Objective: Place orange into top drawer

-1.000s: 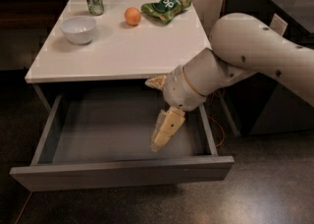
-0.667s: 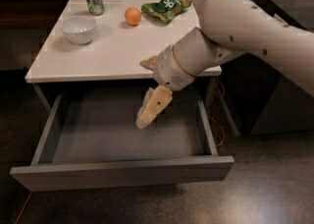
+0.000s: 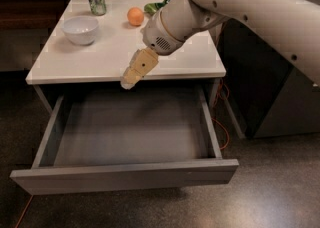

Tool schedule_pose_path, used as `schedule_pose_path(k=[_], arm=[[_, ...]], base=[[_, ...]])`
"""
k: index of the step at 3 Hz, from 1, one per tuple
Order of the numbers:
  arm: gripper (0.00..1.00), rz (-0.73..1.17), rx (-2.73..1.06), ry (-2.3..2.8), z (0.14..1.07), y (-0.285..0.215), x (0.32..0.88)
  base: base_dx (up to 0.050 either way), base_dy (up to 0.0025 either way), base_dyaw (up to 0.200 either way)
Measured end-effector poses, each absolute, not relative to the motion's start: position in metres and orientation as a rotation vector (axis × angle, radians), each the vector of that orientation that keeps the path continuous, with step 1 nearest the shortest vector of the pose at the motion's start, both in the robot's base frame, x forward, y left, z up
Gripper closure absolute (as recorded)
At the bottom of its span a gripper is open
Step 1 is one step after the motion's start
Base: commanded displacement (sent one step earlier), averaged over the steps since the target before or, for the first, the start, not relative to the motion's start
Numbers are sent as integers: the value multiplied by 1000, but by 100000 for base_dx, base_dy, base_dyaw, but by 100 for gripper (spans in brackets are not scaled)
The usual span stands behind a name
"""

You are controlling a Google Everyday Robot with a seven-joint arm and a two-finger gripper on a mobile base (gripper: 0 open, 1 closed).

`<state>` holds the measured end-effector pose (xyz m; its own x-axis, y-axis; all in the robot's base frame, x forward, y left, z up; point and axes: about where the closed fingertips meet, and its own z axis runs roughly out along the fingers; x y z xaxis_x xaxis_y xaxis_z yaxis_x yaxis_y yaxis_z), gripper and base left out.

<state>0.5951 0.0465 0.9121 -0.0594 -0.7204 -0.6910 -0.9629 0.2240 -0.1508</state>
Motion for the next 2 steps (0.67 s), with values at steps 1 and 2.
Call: schedule_pose_path(k=[1,2], arm=[[0,467,-1557,1836,912,47,595],[0,447,-1545,1849,919,49,604]], base=[[0,0,0],[0,0,0]])
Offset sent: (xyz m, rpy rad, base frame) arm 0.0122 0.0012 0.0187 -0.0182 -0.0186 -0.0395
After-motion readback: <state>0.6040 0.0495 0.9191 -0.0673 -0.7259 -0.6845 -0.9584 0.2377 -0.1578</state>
